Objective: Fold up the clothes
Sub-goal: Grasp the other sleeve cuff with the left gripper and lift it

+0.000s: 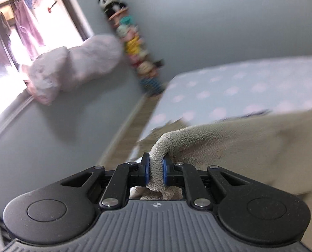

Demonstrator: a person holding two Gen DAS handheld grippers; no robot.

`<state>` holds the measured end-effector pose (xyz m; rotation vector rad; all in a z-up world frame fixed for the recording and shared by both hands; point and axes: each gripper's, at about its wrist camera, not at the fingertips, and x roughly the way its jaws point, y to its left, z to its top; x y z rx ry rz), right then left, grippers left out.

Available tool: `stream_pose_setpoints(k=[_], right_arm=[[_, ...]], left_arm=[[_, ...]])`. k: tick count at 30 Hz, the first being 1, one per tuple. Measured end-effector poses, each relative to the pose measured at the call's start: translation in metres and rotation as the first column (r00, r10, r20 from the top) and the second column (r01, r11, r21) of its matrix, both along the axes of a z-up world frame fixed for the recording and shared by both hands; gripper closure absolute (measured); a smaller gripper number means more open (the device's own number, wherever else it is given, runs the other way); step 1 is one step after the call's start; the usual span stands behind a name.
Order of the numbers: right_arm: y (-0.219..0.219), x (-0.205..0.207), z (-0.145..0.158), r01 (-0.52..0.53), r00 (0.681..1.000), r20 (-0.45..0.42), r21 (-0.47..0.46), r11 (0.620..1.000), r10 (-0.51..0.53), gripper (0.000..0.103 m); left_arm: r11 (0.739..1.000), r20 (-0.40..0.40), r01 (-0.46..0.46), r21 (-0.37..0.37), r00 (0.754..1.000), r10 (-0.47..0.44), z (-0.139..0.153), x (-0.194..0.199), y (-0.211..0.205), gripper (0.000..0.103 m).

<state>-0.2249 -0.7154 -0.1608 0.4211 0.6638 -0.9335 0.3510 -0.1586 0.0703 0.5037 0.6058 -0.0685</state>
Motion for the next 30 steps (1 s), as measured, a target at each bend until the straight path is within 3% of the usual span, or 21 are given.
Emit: stream_pose_setpoints(k=[2, 5, 9, 13, 14, 18, 22, 25, 28, 30], right_arm=[[-0.001, 0.004, -0.004, -0.014, 1.0, -0.007, 0.0, 1.0, 0.014, 0.039], [-0.002, 0.007, -0.008, -0.026, 1.0, -0.014, 0.004, 1.0, 0.026, 0.039], [-0.003, 0.009, -0.012, -0.034, 0.999, -0.02, 0.015, 0.999, 0.034, 0.039], [-0.003, 0.01, -0.015, -0.042, 0.999, -0.018, 0.026, 0.999, 0.043, 0.039], [-0.002, 0.01, -0.014, -0.045, 0.999, -0.015, 0.024, 0.999, 0.045, 0.039], [0.002, 0.008, -0.008, -0.056, 0.998, 0.009, 0.014, 0.998, 0.056, 0.039], [0.006, 0.004, -0.002, -0.059, 0.998, 0.03, 0.005, 0.998, 0.059, 0.039], [0.007, -0.001, 0.002, -0.049, 0.997, 0.052, -0.001, 0.999, 0.049, 0.039], [0.008, -0.004, 0.006, -0.047, 0.996, 0.073, 0.0, 0.999, 0.047, 0.039], [0.009, -0.003, 0.006, -0.06, 0.995, 0.076, 0.007, 0.998, 0.059, 0.039]], left_arm=[[0.999, -0.012, -0.039, 0.032, 0.999, 0.039, -0.021, 0.019, 0.002, 0.093], [0.997, -0.023, -0.077, -0.015, 0.997, 0.077, -0.048, 0.031, 0.003, 0.09], [0.999, 0.071, -0.031, -0.027, 0.997, 0.033, -0.054, 0.001, 0.007, 0.083], [0.999, 0.181, 0.025, -0.039, 0.983, -0.017, -0.054, -0.037, 0.013, 0.053], [0.997, 0.178, 0.042, -0.072, 0.984, -0.028, -0.051, -0.05, 0.017, 0.053], [0.966, 0.079, 0.123, -0.23, 0.991, -0.107, -0.046, -0.105, 0.027, 0.053], [0.916, -0.043, 0.181, -0.358, 0.977, -0.209, -0.062, -0.167, 0.034, 0.048], [0.875, -0.156, 0.172, -0.453, 0.951, -0.267, -0.093, -0.204, 0.041, 0.043], [0.824, -0.288, 0.122, -0.553, 0.9, -0.327, -0.135, -0.234, 0.041, 0.043], [0.808, -0.341, 0.09, -0.583, 0.875, -0.343, -0.158, -0.246, 0.034, 0.043]])
